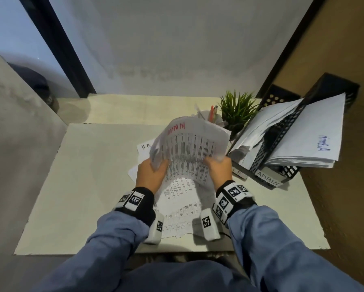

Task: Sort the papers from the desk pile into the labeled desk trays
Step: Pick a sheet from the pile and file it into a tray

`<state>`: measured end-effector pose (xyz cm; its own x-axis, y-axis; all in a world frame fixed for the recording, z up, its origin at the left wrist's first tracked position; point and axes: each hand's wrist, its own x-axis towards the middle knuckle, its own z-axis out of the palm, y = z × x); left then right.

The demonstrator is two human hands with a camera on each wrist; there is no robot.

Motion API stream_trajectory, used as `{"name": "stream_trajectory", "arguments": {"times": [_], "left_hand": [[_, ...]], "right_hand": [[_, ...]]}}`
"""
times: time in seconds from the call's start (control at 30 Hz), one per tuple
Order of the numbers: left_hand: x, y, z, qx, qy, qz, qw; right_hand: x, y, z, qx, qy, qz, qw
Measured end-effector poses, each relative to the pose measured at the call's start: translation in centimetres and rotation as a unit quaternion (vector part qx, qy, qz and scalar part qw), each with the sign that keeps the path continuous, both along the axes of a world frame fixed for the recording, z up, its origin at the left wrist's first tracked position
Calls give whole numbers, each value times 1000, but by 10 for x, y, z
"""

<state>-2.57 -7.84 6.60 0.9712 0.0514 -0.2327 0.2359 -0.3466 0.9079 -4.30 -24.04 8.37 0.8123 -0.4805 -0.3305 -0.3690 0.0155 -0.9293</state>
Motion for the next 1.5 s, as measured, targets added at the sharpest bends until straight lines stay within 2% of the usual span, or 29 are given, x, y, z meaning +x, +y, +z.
{"name": "stream_trajectory", "arguments": {"times": [0.07, 0.13, 0.2, 0.33, 0.4, 0.47, 0.53, 0.6, 0.63, 0.7, 0.8, 0.93, 1.07, 1.13, 1.2, 1.3, 1.33, 1.4, 1.5], "left_hand": [[0, -3, 1, 0, 28, -16, 999], [3, -9, 18, -1, -15, -51, 999], [6, -19, 45, -5, -68, -92, 993], [9, -55, 112, 15, -157, -176, 972], [9, -79, 142, 33, -219, -199, 955], [8, -105, 164, 56, -281, -210, 935], [7, -127, 178, 78, -323, -221, 917], [5, -148, 184, 96, -350, -228, 903], [4, -158, 185, 105, -361, -234, 897], [0, -179, 184, 124, -383, -243, 883], [-7, -209, 175, 143, -402, -243, 871], [-13, -241, 162, 139, -385, -271, 871], [-5, -266, 136, 134, -332, -286, 889], [1, -277, 120, 120, -301, -290, 900], [4, -287, 105, 107, -285, -293, 906], [11, -298, 78, 80, -243, -304, 918], [12, -300, 71, 87, -215, -312, 921], [13, -305, 60, 132, -146, -342, 919], [10, -305, 48, 191, -94, -380, 900]], "right_hand": [[-5, -7, 4, 8, 30, 12, 999], [-7, -20, 21, 20, 31, 0, 999], [-7, -42, 41, 11, -13, -10, 1000], [-8, -103, 75, -107, -114, -19, 988], [-15, -134, 85, -196, -133, -100, 966], [-22, -167, 86, -309, -79, -214, 924], [-30, -192, 80, -342, 59, -267, 899], [-35, -210, 70, -279, 174, -237, 914], [-37, -216, 66, -232, 185, -219, 930], [-38, -221, 60, -169, 150, -197, 954], [-36, -226, 52, -191, 99, -169, 962], [-36, -227, 61, -230, 44, -123, 964], [-34, -230, 80, -268, 18, -119, 956], [-34, -234, 86, -249, 14, -106, 963], [-32, -237, 91, -216, 74, -91, 969], [-25, -240, 102, -211, 30, -121, 970], [-24, -240, 105, -218, 16, -139, 966], [-23, -238, 108, -298, 8, -120, 947], [-22, -230, 100, -358, 67, -89, 927]]}}
